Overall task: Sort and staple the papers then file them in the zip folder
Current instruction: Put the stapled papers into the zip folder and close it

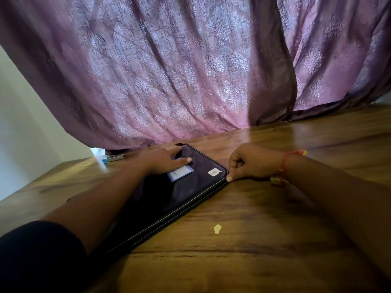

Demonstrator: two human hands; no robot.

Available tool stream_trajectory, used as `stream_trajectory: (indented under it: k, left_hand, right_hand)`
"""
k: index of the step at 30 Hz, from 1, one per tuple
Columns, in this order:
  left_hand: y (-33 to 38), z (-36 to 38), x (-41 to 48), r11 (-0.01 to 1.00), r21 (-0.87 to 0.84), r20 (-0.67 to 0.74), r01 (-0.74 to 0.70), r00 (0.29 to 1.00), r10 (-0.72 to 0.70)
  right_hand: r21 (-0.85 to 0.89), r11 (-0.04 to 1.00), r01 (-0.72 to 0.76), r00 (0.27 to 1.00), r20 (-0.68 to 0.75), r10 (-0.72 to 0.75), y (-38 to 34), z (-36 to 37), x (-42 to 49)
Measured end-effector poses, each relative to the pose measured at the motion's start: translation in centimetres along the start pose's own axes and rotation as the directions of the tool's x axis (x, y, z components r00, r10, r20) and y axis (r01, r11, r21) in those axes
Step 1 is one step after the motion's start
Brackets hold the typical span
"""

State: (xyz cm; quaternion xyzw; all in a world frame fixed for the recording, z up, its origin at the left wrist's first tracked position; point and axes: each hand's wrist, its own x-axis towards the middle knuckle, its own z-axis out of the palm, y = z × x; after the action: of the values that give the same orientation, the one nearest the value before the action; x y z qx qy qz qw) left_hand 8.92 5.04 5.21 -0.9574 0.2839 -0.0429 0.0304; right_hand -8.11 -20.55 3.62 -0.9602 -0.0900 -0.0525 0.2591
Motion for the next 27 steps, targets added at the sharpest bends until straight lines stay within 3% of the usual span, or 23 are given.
stream_trajectory:
  k: [3, 6, 11, 14, 16, 21, 27]
  left_hand:
    - [1.9, -0.9, -0.4, 0.995, 0.035, 0.077, 0.098, 0.992, -0.1]
    - [3.4, -0.9, 0.1, 0.983, 0.123, 0.068, 0.139, 0.987, -0.148]
    - [5.6, -0.7, 0.3, 0.962, 0.009, 0.048, 0.274, 0.961, -0.274]
    - [5.7, -1.1, -0.2, 0.959, -0.026, 0.088, 0.283, 0.956, -0.28]
    - [5.3, -1.8, -1.1, 0.977, 0.024, 0.099, 0.21, 0.972, -0.211]
    - [3.9, -2.7, -6.0, 0.973, 0.187, 0.169, -0.138, 0.98, 0.107]
    - [-0.9, -2.8, -12.5, 0.969, 0.005, 0.253, -0.247, 0.938, 0.238]
  right_hand:
    - [-0.018, 0.998, -0.054, 0.995, -0.087, 0.052, 1.4, -0.3, 0.4]
    - [-0.018, 0.994, -0.111, 0.979, -0.176, 0.106, 2.9, -0.4, 1.0]
    - [0.0, 0.985, -0.175, 0.928, -0.334, 0.165, 4.9, -0.1, 2.2]
    - [0.025, 0.984, -0.175, 0.917, -0.361, 0.173, 5.4, 0.0, 2.3]
    - [0.031, 0.986, -0.165, 0.912, -0.375, 0.165, 5.6, 0.0, 2.3]
    - [0.032, 0.986, -0.166, 0.906, -0.389, 0.165, 6.3, 0.4, 2.7]
    - [-0.022, 0.985, -0.172, 0.909, -0.388, 0.15, 5.5, 0.6, 2.4]
